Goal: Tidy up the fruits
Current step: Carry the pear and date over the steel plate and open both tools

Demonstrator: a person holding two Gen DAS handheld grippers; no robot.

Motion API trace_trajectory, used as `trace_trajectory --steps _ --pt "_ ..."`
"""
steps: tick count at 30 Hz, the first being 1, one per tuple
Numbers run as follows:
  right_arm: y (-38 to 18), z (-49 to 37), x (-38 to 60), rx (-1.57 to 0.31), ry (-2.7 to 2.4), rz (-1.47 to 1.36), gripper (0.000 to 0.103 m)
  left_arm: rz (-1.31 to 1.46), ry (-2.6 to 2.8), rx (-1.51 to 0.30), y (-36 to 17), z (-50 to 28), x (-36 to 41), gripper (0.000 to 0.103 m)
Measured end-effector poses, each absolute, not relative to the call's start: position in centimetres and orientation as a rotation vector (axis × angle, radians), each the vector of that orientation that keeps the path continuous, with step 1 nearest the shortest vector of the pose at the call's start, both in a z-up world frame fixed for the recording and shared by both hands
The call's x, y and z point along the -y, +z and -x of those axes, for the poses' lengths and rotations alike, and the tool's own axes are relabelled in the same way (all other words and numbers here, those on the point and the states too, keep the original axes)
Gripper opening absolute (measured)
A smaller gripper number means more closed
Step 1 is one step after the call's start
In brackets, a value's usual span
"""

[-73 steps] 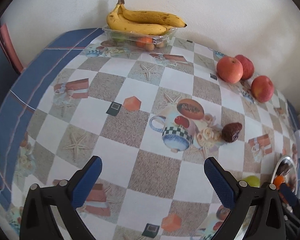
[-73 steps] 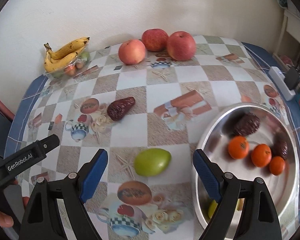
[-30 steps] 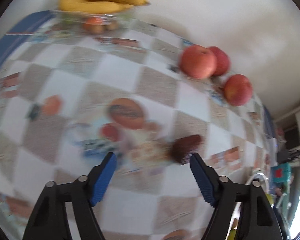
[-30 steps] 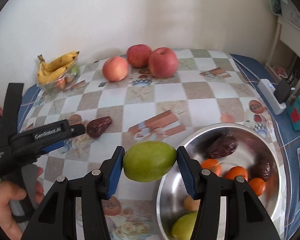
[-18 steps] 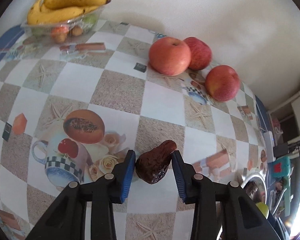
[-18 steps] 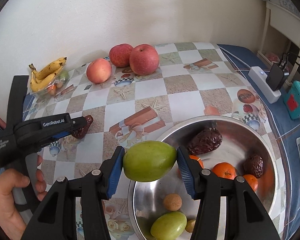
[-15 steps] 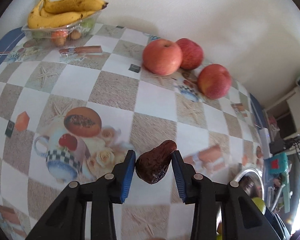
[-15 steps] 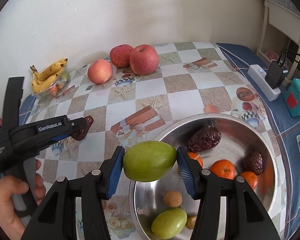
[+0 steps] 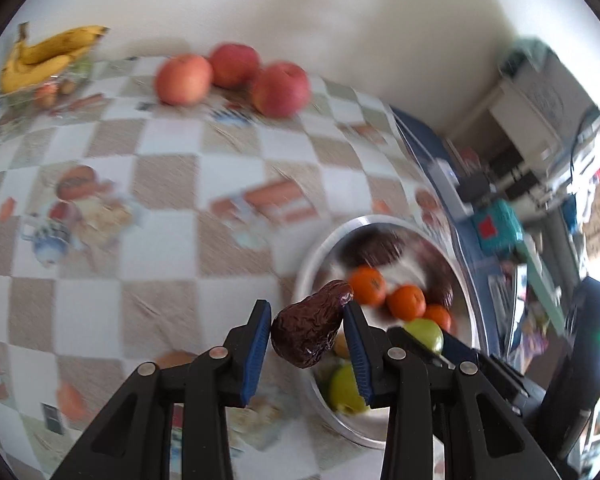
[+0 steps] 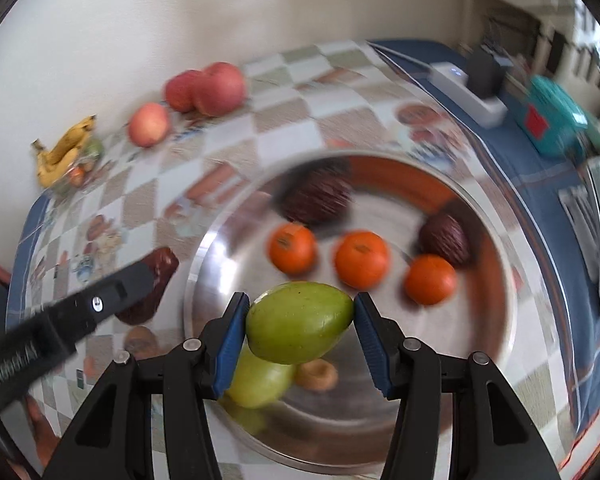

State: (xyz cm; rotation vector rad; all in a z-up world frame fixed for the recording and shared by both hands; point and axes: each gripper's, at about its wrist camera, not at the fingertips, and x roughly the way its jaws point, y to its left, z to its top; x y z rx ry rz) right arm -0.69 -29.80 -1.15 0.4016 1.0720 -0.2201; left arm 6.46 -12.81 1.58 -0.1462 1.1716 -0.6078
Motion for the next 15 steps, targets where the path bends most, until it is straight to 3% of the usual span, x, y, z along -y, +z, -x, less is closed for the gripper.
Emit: trace_trajectory --steps 5,11,13,15 --pt "-2.3 1.6 31.5 -1.100 -0.269 -0.428 0.056 0.146 -0.665 -1.210 0.8 -5.3 14.8 0.043" --pt "-1.9 2.3 31.6 -1.080 -0.274 -0.435 0.056 0.154 -0.622 -1.215 0.5 -4.9 13.1 0.055" --pt "-1.8 2.5 31.1 -1.077 -0.269 -0.416 0.056 0.130 -0.562 -1.197 0.7 -4.7 11.7 0.064" --pt "-1.8 2.9 30.2 -1.082 -0.261 -0.395 0.062 0.086 -0.468 -1.177 0.8 -4.4 9.9 0.082"
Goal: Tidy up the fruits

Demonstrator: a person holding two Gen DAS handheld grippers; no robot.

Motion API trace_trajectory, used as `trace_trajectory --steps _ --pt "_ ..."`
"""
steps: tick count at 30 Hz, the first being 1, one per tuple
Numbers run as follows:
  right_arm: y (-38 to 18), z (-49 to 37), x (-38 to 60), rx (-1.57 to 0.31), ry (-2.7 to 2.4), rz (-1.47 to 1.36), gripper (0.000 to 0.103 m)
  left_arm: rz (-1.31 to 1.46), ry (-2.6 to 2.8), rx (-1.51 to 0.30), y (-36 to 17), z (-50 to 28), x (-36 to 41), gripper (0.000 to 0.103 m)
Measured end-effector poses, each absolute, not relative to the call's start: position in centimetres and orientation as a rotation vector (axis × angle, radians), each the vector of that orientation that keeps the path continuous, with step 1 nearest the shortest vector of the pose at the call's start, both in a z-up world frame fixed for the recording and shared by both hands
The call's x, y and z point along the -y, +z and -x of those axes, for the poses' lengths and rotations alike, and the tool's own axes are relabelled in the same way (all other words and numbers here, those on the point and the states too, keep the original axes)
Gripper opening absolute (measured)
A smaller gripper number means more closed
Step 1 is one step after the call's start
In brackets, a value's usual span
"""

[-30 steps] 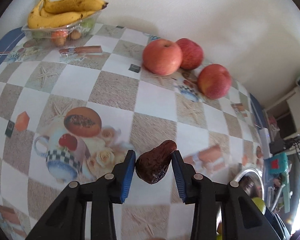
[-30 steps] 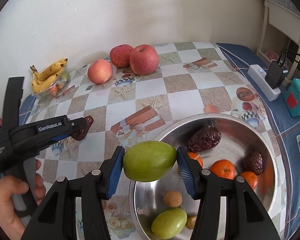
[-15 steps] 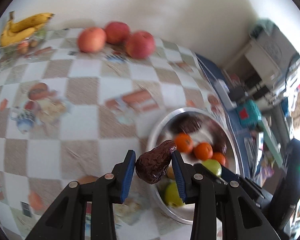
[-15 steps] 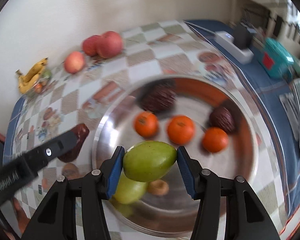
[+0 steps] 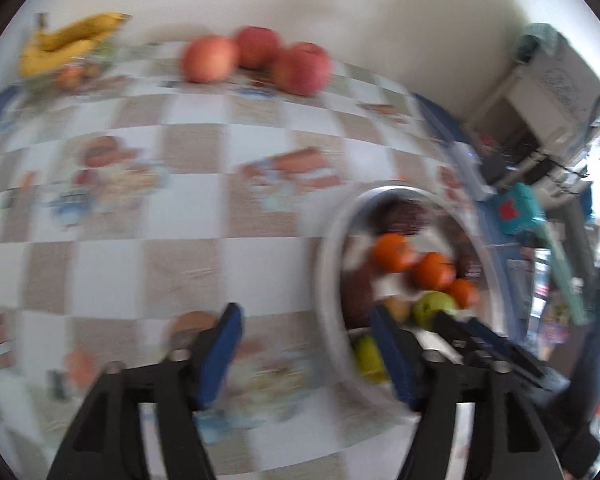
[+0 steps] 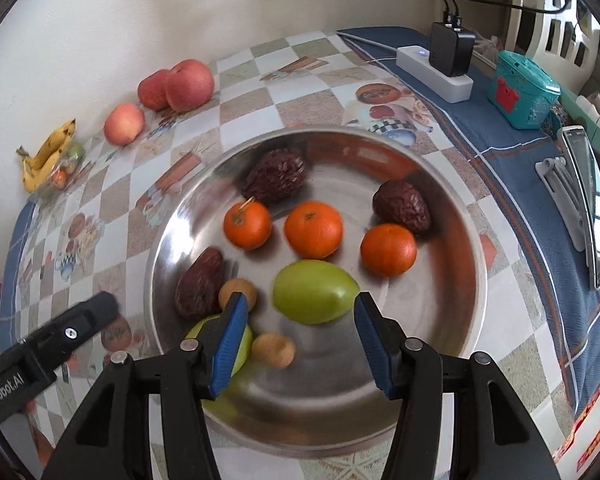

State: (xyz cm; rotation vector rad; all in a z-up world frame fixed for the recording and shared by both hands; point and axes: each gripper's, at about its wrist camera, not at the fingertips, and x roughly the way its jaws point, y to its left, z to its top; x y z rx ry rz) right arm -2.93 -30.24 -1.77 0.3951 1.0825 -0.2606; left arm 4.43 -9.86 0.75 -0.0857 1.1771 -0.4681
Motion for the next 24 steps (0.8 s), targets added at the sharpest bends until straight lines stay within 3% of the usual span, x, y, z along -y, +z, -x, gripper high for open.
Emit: trace_trajectory --steps 3,4,9,24 --pt "-1.7 3.6 29.1 -1.078 -0.252 -0.368 0.079 0.034 -0.371 -1.149 0.7 -3.8 7.3 0.102" --pt "-1.7 3.8 28.7 -1.077 -0.248 -0.360 0.081 0.021 -0.342 -1.133 0.7 -3.3 6.4 0.103" --pt "-1.7 5.0 26.8 -1.068 -0.203 -0.347 0.087 -0.028 -0.271 -1.097 0.5 -1.1 3.2 0.103" --pt "-2.0 5.0 25.8 -1.074 -0.202 -0.324 0.087 -0.066 -0.192 -1.200 -1.5 -0.6 1.7 0.103"
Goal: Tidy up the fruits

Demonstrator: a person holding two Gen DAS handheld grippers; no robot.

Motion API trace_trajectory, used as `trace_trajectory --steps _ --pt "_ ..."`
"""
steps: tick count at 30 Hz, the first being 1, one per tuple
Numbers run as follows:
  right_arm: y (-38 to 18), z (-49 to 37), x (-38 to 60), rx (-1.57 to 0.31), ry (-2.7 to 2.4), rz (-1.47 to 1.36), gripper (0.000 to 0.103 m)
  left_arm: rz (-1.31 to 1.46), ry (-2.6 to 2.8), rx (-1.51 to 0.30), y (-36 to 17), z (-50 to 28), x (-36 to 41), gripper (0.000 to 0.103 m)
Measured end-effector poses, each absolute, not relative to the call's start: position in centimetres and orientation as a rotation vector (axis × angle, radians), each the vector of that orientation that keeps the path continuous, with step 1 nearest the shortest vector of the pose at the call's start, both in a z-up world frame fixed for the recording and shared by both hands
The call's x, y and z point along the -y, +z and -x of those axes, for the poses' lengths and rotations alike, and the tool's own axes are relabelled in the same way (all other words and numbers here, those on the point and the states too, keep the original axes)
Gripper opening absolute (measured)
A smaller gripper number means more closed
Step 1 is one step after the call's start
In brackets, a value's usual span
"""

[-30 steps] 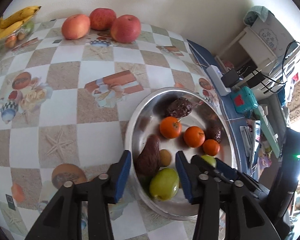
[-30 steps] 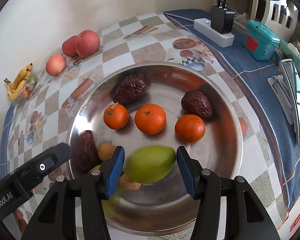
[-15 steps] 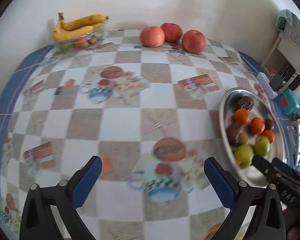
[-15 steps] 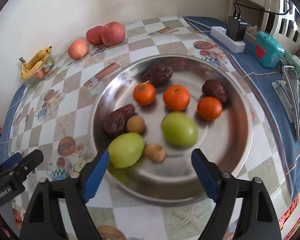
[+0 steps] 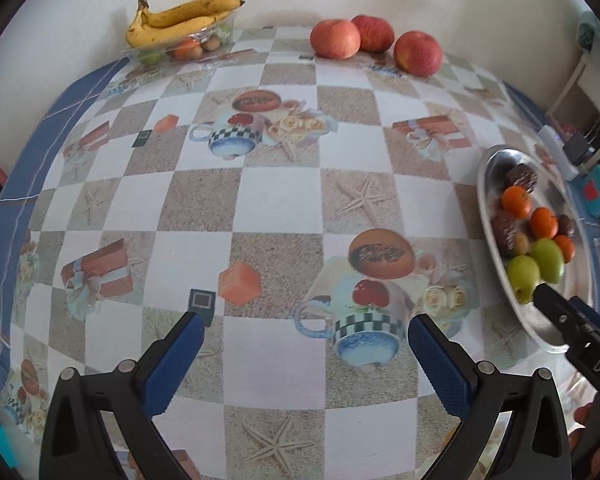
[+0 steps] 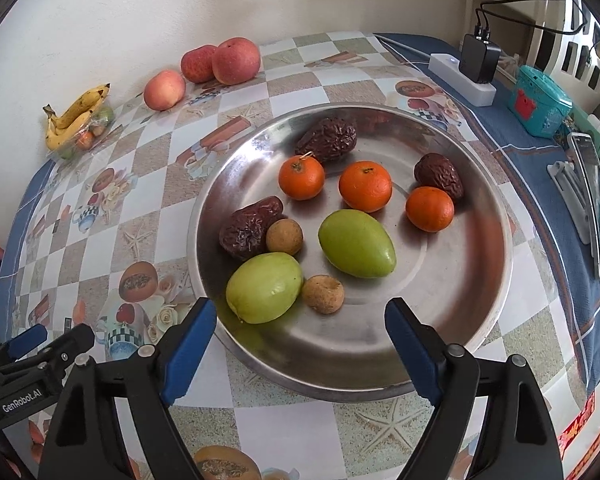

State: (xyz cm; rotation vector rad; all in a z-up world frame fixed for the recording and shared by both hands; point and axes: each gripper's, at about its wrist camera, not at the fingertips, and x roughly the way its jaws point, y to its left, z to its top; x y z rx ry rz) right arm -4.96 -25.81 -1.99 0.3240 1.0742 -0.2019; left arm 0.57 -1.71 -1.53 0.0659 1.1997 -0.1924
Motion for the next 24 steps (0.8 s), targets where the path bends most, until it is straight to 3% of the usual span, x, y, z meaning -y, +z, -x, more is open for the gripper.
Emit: trace_trajectory --steps 24 --pt "-1.89 4.55 24.90 -1.082 -0.179 -0.293 0.087 -0.204 -0.042 -1.206 -1.62 -0.46 2.08 0.103"
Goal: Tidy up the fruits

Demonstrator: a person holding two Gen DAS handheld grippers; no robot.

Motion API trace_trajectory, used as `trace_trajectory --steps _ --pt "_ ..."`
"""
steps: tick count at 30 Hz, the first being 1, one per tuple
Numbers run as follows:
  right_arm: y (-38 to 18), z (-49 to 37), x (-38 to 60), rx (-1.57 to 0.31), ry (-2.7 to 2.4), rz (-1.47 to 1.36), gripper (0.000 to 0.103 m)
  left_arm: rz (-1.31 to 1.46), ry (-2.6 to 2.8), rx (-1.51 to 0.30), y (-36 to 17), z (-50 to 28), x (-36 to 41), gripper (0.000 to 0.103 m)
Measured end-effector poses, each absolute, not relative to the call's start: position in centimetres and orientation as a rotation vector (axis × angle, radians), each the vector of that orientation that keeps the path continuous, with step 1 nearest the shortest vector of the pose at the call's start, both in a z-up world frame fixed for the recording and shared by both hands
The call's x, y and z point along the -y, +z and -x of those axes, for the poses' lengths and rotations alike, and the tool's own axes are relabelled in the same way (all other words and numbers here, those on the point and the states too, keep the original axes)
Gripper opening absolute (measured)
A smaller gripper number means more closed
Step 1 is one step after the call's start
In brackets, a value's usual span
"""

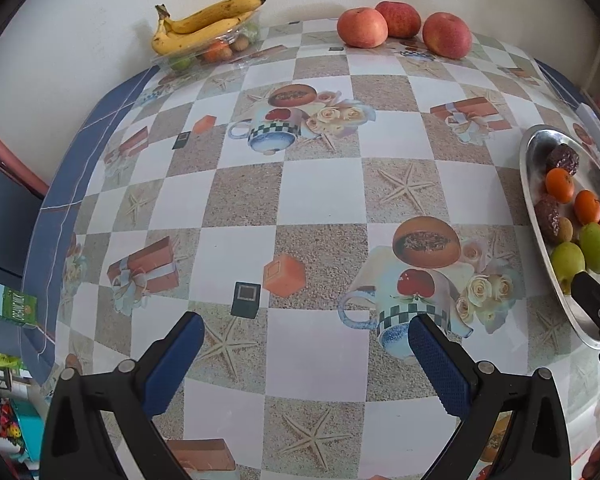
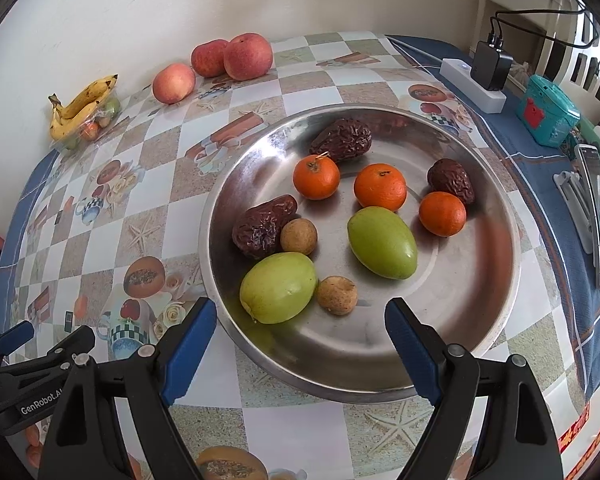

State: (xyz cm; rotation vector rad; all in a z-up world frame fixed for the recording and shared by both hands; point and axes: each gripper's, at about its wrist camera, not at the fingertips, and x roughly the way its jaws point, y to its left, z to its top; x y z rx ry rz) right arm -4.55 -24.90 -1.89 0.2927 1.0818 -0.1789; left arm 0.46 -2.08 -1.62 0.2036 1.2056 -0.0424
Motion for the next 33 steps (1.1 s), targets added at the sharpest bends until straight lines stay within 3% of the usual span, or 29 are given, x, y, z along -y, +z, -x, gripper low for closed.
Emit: trace_trajectory --steps 33 --pt "-2.1 4.3 24.5 -1.102 -0.164 -0.269 0.087 -0.127 0.037 -1.227 -1.6 -0.9 0.0 0.103"
